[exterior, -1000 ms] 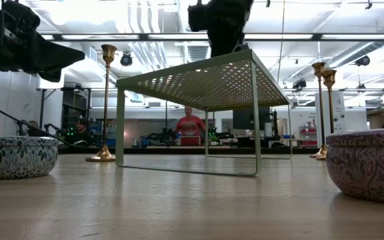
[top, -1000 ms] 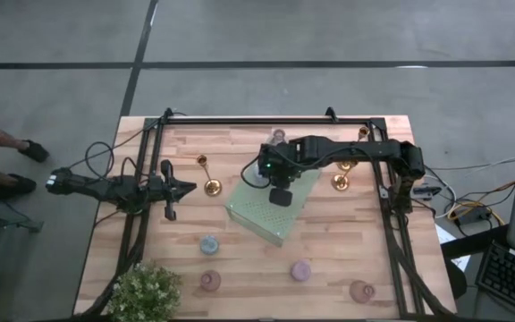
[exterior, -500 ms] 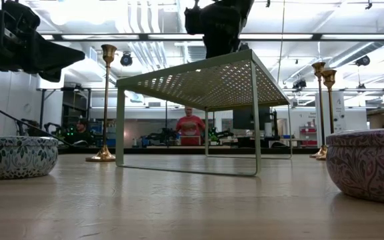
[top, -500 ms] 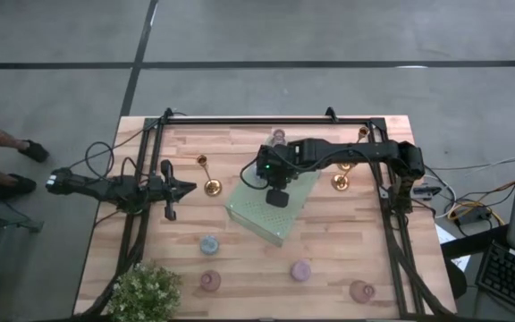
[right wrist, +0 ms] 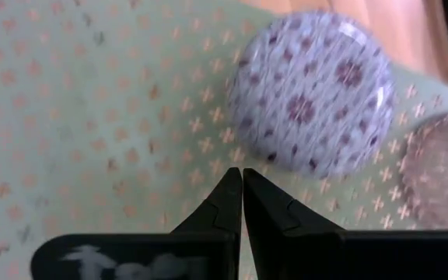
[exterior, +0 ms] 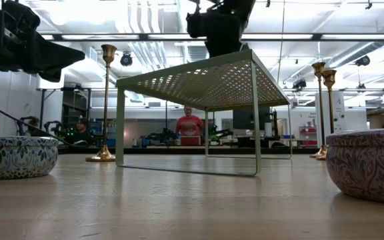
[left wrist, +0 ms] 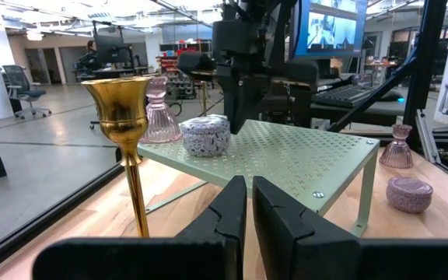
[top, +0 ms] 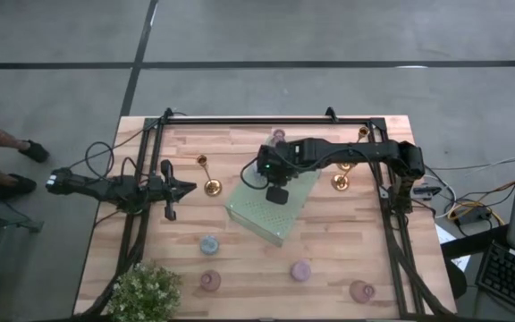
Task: Pick & Place candle stick holders
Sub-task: Put the bottom right gold candle holder on the shelf
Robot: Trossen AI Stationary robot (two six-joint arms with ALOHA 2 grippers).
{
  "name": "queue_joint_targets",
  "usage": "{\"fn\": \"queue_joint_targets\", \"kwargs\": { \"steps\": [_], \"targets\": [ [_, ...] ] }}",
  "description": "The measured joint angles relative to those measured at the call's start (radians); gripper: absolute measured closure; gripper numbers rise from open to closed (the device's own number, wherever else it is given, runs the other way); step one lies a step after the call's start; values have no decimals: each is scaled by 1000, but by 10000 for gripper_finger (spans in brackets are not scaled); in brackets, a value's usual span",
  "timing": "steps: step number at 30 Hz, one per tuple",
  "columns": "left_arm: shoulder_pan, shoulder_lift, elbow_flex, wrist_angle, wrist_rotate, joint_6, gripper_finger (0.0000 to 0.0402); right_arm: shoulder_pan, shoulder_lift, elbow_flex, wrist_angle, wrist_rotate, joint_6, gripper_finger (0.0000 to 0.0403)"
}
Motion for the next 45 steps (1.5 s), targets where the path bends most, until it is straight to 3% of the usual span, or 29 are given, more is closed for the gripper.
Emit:
{"fn": "queue_joint_targets", "kwargs": {
  "steps": [9,18,29,37,45],
  "targets": [
    [0,0,0,0,0,0,374,26,-51,0,-172,-75,0,394],
    [0,0,0,0,0,0,374,173,-225,-37,-171,-68,20,394],
    [0,0,0,0,0,0,374,303,-538,-244,-181,84,198,394],
    [0,0,0,0,0,0,374,350,-706,-439,-117,83,245,394],
    [0,0,0,0,0,0,374,385,-754,-557,-81,61,288,394]
  ]
}}
